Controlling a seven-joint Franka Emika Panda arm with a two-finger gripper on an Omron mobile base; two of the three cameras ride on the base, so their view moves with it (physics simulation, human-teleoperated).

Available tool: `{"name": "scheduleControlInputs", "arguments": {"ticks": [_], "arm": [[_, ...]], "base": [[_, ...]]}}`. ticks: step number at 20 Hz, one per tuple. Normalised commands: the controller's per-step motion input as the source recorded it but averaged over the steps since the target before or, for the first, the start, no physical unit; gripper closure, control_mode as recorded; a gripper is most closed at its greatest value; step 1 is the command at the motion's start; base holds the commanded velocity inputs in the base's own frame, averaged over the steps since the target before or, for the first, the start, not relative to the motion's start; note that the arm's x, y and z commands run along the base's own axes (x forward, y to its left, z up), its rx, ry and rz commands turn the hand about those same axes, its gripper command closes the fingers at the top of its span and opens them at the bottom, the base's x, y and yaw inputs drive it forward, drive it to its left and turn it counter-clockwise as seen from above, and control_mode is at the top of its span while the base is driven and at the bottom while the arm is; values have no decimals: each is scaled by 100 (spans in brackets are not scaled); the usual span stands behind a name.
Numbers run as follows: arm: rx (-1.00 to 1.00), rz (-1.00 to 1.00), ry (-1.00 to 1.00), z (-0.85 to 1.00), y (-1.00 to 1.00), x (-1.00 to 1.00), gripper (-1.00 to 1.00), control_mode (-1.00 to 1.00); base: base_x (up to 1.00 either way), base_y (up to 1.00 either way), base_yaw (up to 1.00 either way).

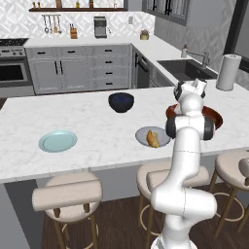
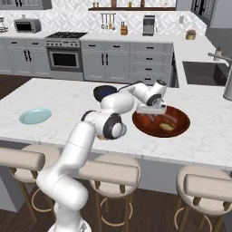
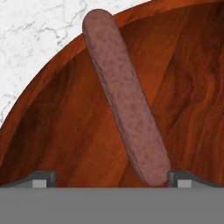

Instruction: Place one bun and one sausage from the bowl on each plate.

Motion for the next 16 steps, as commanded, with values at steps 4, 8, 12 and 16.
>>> {"name": "scheduleControlInputs", "arguments": {"ticks": [4,8,12,16], "arm": [[-9,5,-7,-22,-2,8,-100,-100],[0,6,-7,-22,-16,28,-100,-100],[0,7,-4,-35,0,11,-100,-100],[0,3,1,-9,0,11,-100,-100]], "base": [[0,0,0],[0,0,0],[0,0,0],[0,0,0]]}}
